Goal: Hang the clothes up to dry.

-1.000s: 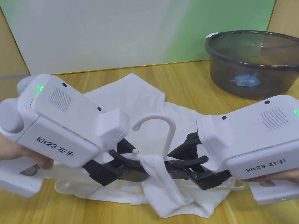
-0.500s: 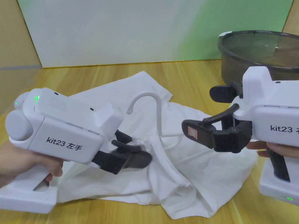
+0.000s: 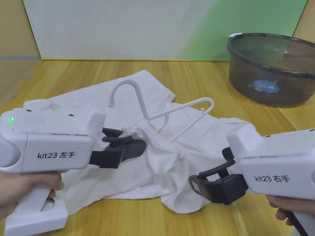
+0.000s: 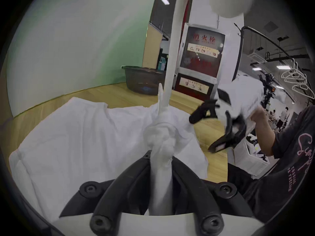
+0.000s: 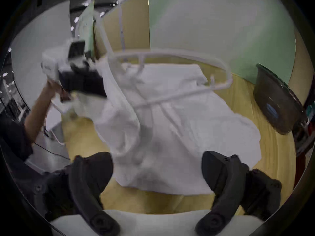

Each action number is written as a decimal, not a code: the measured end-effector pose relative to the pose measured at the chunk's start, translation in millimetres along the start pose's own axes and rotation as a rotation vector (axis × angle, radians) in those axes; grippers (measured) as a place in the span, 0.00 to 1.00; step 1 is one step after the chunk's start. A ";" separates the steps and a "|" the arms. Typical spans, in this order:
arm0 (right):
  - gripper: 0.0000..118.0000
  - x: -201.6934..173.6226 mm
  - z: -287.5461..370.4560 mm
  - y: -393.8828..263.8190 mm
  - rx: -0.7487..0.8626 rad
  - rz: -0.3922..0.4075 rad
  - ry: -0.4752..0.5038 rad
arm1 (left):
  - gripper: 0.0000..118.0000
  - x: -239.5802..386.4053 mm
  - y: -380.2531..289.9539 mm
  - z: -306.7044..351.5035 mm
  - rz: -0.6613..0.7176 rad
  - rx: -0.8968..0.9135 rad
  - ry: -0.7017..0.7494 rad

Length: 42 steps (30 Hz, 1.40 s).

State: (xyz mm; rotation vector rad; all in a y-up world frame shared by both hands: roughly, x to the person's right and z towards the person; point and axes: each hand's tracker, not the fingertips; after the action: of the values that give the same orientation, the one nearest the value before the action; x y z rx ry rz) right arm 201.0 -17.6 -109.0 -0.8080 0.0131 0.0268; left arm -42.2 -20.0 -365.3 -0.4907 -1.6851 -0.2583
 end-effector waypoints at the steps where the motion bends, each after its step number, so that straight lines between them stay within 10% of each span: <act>1: 0.71 -2.1 -3.6 -2.4 -0.010 -0.002 -0.004 | 0.02 0.0 -1.6 0.6 0.004 0.003 0.000; 4: 0.50 -2.3 -13.4 -9.7 -0.021 -0.015 0.009 | 0.02 1.2 -1.5 0.7 -0.005 0.006 0.001; 12: 0.48 -22.4 -23.0 -15.0 -0.072 0.028 0.000 | 0.02 4.4 -2.4 2.2 -0.018 0.012 0.008; 16: 0.03 -23.4 -24.3 -11.3 -0.104 0.068 -0.022 | 0.02 3.6 -3.1 4.3 -0.010 0.023 0.013; 21: 0.03 -16.9 -20.3 -13.1 -0.070 0.072 -0.076 | 0.02 5.9 -5.0 9.2 -0.012 0.038 -0.004; 23: 0.03 -19.2 -12.7 -20.2 0.044 0.187 -0.204 | 0.02 9.9 -6.8 11.7 -0.036 0.042 -0.002; 26: 0.03 -1.9 -6.6 -24.6 0.066 0.030 -0.201 | 0.02 15.7 -5.4 15.0 -0.060 0.039 -0.010; 32: 0.03 27.1 3.0 -14.4 0.141 0.040 -0.381 | 0.02 34.3 -1.9 16.9 -0.177 0.012 0.003; 42: 0.03 67.4 -8.2 -2.9 0.201 -0.144 -0.383 | 0.02 46.8 -0.1 10.0 -0.232 -0.062 0.024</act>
State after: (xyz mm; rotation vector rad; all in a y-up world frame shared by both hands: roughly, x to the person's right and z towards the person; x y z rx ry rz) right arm 268.5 -24.3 -114.1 -0.5912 -0.3989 0.0430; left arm -56.2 -7.6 -321.3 -0.3360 -1.7154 -0.4844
